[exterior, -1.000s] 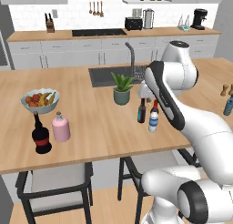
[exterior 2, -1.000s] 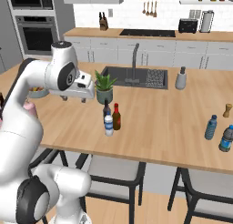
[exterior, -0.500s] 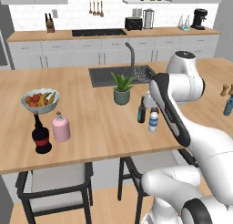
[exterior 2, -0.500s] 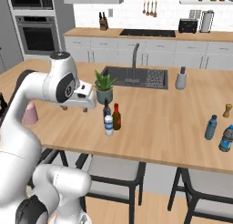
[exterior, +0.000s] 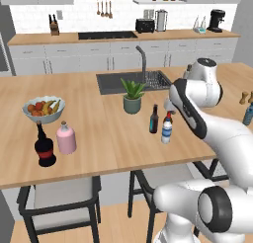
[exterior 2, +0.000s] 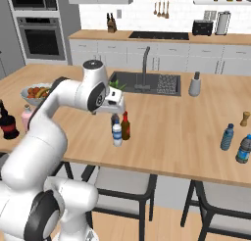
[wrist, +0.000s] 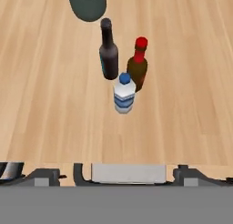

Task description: Move the plastic bottles in the middle to the plastics group, and the glass bottles in the middle to the glass group.

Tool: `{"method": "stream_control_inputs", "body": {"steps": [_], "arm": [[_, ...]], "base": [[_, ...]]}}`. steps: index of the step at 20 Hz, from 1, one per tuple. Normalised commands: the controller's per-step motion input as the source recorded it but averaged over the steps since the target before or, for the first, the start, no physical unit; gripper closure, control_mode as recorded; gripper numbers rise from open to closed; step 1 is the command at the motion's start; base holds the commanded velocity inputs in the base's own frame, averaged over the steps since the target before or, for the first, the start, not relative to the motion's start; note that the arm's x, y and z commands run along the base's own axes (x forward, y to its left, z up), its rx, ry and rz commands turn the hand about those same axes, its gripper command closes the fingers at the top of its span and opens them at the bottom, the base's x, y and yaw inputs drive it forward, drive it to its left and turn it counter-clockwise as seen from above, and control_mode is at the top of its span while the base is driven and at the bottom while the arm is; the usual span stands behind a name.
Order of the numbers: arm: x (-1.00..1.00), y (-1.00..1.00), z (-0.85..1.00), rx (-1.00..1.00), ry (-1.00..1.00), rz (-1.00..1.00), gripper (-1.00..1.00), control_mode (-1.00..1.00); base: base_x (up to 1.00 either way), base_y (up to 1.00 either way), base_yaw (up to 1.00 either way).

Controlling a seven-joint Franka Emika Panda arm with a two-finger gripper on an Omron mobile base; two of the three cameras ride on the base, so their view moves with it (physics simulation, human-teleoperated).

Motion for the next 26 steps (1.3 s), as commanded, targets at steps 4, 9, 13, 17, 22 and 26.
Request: {"method": "stream_control_inputs", "body": {"steps": [4,9,13,17,22,26], "arm": [[0.75,0.07,-0.39,0.00,0.00,0.03,-1.00,-1.00],[0.65,0.05,-0.53,0.00,0.00,0.01,-1.00,-1.00],[0.45,0.00,-0.42,0.00,0.00,0.00,-1.00,-1.00],[0.01,-0.13,-0.13,0.00,0.00,0.00,-1.00,-1.00],[0.00,-0.12,-0.28,0.00,0.00,0.00,-1.00,-1.00],[0.17,-0.01,-0.38,0.00,0.00,0.00,-1.00,-1.00]], "base": [[0.00,0.00,0.00],[0.00,0.00,0.00],[0.00,0.00,0.00],[0.00,0.00,0.00],[0.00,0.00,0.00],[0.00,0.00,0.00]]}}
